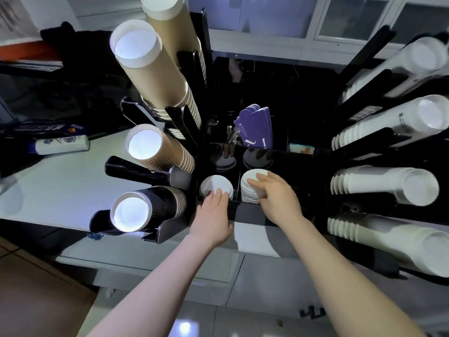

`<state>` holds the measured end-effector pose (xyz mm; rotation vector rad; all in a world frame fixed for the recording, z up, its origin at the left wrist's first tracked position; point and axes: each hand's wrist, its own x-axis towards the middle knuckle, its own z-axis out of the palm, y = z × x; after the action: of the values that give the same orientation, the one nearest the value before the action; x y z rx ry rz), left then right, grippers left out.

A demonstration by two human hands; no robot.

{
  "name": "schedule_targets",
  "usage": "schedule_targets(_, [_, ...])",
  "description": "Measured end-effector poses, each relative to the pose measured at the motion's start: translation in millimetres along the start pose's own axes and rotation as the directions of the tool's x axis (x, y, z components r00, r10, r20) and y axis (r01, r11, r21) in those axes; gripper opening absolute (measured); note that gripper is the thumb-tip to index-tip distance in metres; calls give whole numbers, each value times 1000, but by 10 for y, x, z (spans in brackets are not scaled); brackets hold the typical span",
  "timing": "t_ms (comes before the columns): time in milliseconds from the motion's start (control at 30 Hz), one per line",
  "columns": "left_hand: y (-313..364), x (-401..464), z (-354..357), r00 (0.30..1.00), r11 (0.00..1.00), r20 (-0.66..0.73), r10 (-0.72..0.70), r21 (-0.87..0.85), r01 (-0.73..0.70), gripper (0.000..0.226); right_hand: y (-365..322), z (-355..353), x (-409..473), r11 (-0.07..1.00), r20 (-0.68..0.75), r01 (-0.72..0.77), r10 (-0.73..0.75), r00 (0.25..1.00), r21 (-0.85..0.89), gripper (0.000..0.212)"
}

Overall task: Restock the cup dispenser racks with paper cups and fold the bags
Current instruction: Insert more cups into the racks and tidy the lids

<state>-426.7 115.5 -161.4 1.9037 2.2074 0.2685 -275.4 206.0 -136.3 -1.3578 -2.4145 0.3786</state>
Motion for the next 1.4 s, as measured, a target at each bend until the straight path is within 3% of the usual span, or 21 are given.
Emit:
schedule_targets(167, [11, 17, -16, 1000, 1000, 3, 1, -14, -1, 65, 10, -4, -29, 1000, 2, -2, 2, 1000, -1, 58])
schedule_targets(333, [8, 23, 3, 1000, 999, -11, 4, -39, -5, 64, 7, 27, -133, 981, -197, 2, 37, 980, 192, 56])
schedule_targets(500, [26, -13, -10, 999, 998, -42, 20, -60, -22, 66, -1, 4, -194, 979, -265, 38, 17, 964, 202, 58])
schedule_targets(633, [49, -110, 3, 992, 999, -125, 15, -26, -19, 72, -115, -47, -231, 967, -401, 126, -28, 916, 221, 58])
schedule_targets(767, [34, -210, 14, 988, 988, -154, -23, -151, 0, 80, -320, -47, -159, 939, -466, 270, -146, 873, 212, 58])
schedule_targets(1000, [-56, -313, -52, 978, 948, -134, -162, -297, 117, 81, -639, 110, 63, 937, -196, 320, -291, 937, 142, 55])
schedule_targets(1167, [-94, -305, -55, 973, 949, -112, -204, -265, 168, 80, -759, 171, 137, 860, -154, 497, -510, 846, -119, 45])
schedule_targets(1267, [-86, -297, -37, 970, 946, -111, -215, -269, 179, 80, -729, 206, 156, 886, -134, 448, -461, 877, -117, 46])
schedule_targets(1400, [-66, -301, -16, 969, 947, -122, -216, -266, 178, 77, -660, 285, 144, 902, 24, 396, -398, 917, -174, 53])
